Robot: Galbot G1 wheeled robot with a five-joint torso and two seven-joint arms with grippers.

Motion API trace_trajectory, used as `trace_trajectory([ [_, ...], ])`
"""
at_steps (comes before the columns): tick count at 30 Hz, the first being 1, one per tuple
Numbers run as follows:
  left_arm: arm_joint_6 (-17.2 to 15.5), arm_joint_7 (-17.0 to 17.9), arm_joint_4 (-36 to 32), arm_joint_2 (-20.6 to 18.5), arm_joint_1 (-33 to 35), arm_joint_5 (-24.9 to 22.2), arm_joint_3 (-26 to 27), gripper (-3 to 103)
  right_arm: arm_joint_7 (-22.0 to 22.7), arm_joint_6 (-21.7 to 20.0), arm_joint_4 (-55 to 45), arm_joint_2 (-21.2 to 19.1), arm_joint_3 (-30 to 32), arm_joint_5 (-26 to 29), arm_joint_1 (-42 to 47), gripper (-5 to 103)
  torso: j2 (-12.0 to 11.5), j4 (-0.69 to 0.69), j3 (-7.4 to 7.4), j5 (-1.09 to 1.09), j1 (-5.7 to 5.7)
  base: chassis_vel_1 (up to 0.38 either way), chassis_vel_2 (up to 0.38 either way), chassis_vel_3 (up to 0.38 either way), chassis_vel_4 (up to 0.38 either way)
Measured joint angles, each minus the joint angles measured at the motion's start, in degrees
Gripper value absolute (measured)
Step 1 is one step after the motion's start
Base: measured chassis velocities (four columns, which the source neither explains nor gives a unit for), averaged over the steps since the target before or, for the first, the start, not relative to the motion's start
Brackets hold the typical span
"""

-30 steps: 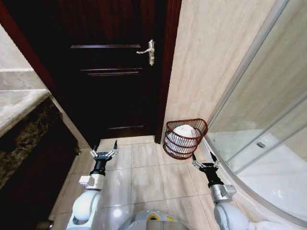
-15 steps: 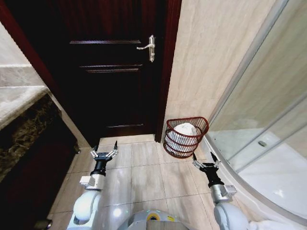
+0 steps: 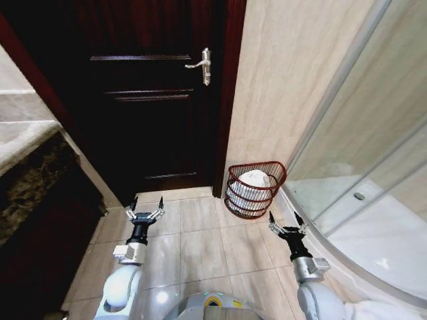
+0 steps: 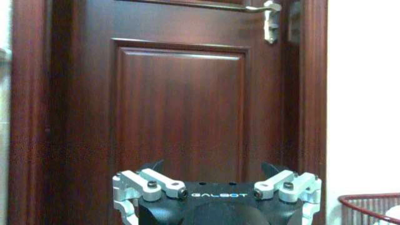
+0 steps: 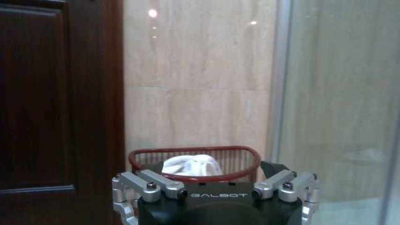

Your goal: Discard the used towel into the hamper.

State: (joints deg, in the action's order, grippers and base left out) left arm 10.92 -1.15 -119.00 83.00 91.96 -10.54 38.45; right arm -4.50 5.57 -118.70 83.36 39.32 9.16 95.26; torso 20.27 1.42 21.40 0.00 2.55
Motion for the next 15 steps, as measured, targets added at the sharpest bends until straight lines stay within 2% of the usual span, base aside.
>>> trace_trajectory([
  [15,0.1,-0.1,0.5,0.0,-0.3,0.1,-0.1,100,0.5,-0.4,-0.8,0.0,0.2,0.4,0.1,100,0.2,0.0,0.14,-0.01,0.11,-0.087,-0.099,-0.09,-0.089],
])
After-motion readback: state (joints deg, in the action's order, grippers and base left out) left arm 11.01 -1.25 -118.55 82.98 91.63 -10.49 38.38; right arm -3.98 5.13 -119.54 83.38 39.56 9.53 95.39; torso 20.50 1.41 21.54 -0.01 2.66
